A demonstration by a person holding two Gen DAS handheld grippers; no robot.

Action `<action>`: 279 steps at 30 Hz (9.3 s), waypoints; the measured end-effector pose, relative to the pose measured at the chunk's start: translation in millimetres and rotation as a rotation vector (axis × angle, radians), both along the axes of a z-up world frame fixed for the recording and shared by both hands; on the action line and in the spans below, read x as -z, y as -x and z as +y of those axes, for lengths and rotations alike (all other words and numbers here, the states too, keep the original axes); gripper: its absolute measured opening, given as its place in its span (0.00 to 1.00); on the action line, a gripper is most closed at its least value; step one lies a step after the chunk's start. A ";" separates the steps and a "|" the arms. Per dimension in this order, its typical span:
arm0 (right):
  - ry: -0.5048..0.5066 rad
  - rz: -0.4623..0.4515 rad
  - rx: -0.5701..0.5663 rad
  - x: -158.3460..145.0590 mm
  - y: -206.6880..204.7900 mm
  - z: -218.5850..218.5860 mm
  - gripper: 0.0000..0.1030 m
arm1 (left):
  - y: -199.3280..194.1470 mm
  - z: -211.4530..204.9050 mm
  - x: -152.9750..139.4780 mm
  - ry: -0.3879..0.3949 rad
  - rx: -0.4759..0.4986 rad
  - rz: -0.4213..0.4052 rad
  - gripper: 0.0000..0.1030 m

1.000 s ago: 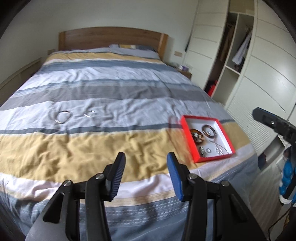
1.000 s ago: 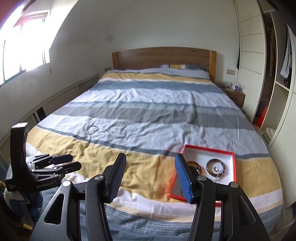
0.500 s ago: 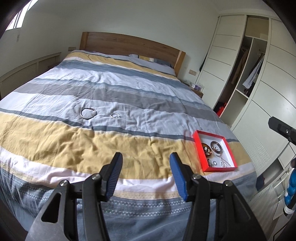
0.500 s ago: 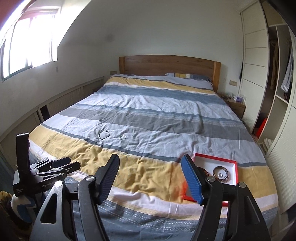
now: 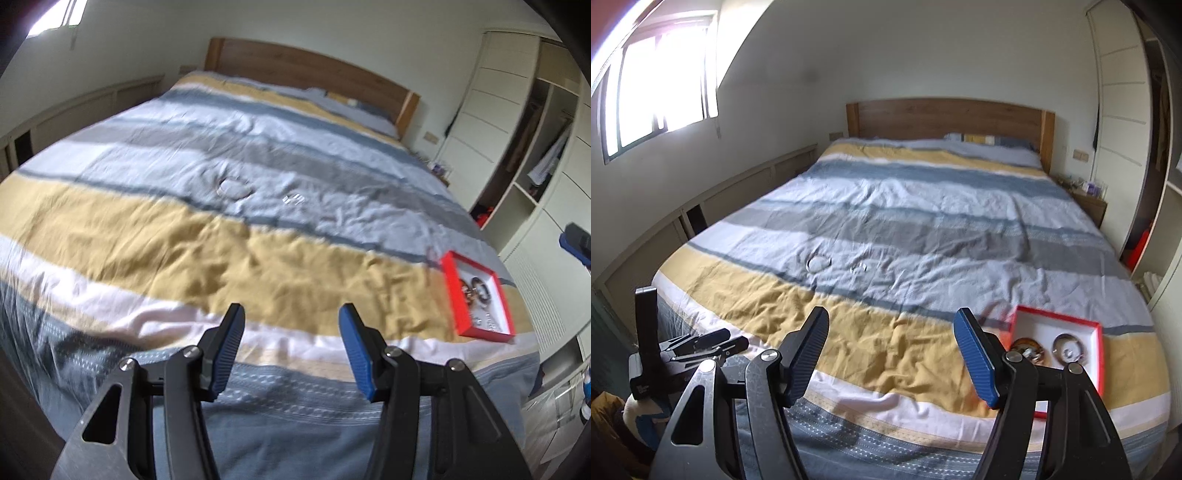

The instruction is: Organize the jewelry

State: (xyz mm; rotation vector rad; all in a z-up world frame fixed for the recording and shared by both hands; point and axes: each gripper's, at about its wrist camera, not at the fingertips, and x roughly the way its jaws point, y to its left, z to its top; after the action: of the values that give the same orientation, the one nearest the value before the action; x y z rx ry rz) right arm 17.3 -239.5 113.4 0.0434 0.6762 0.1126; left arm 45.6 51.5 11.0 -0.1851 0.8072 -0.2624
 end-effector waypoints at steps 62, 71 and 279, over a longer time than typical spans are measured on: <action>-0.005 0.280 -0.357 228.1 -365.4 92.7 0.38 | -332.6 -47.0 127.3 -0.407 0.363 0.046 0.04; -0.036 0.241 -0.310 192.3 -315.1 62.0 0.38 | -292.7 -46.0 100.1 -0.156 0.314 0.074 0.04; 0.051 0.247 0.370 143.1 68.2 -125.6 0.99 | 47.3 -185.7 19.7 -0.292 0.196 0.018 0.53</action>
State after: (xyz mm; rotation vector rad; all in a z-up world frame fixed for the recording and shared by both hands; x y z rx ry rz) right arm -50.9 -365.1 -29.7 0.1346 0.9059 -0.2701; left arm -1.7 -134.2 -8.7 0.1672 0.8731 -0.3234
